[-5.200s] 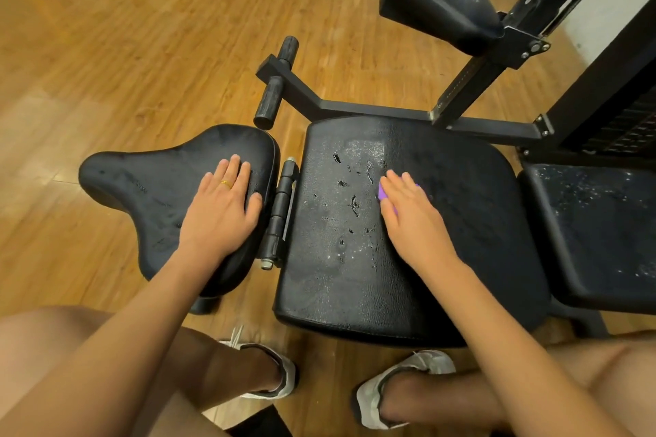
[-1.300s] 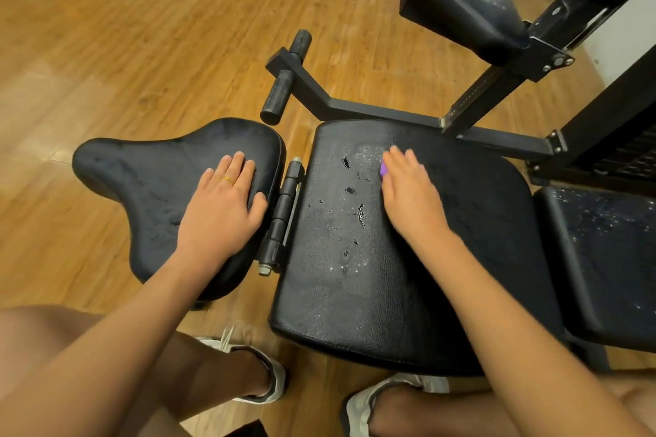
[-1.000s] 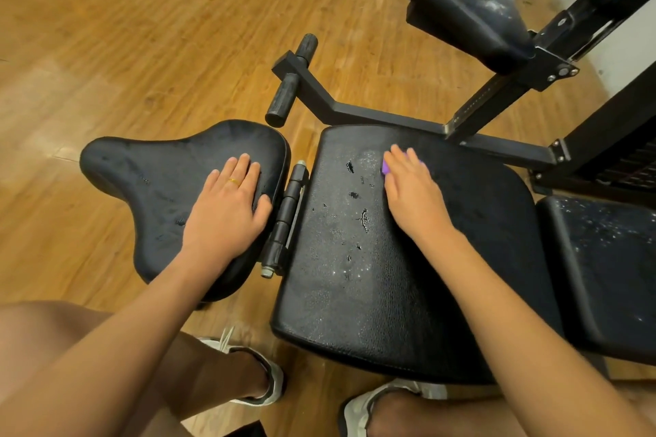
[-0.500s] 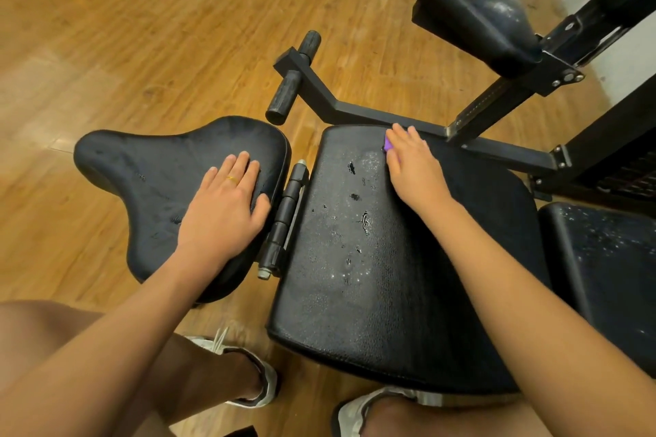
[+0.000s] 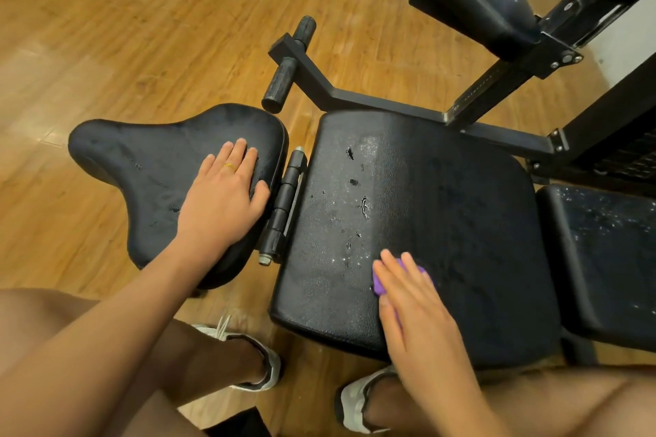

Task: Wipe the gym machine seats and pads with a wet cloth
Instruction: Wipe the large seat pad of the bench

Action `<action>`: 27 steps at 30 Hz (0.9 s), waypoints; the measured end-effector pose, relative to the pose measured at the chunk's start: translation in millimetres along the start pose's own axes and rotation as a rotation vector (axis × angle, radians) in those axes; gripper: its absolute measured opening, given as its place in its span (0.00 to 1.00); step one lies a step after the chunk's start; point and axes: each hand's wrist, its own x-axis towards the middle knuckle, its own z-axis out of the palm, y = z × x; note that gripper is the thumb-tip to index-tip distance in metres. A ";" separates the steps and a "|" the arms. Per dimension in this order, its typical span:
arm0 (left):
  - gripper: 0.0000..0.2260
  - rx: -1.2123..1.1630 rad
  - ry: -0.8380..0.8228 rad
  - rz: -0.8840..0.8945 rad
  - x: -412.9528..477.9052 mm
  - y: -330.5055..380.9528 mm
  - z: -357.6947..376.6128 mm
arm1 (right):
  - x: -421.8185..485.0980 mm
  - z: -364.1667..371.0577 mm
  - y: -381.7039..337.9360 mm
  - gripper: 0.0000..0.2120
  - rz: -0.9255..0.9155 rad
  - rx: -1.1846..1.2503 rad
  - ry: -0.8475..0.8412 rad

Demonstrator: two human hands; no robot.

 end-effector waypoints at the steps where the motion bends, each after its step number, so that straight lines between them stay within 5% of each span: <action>1: 0.28 0.003 -0.002 0.004 -1.9 0.8 0.4 | -4.4 -1.0 -2.0 0.22 0.003 0.008 -0.008; 9: 0.25 -0.011 -0.007 0.006 -4.5 8.5 -4.5 | 74.4 -7.4 8.7 0.19 0.084 -0.036 -0.011; 18: 0.25 -0.011 0.013 0.006 -8.3 6.6 -9.1 | -31.6 -6.8 -6.7 0.22 -0.068 0.022 -0.024; 27: 0.24 -0.005 0.025 0.034 -8.8 10.4 -9.8 | 23.7 -11.7 8.1 0.19 -0.003 0.041 -0.028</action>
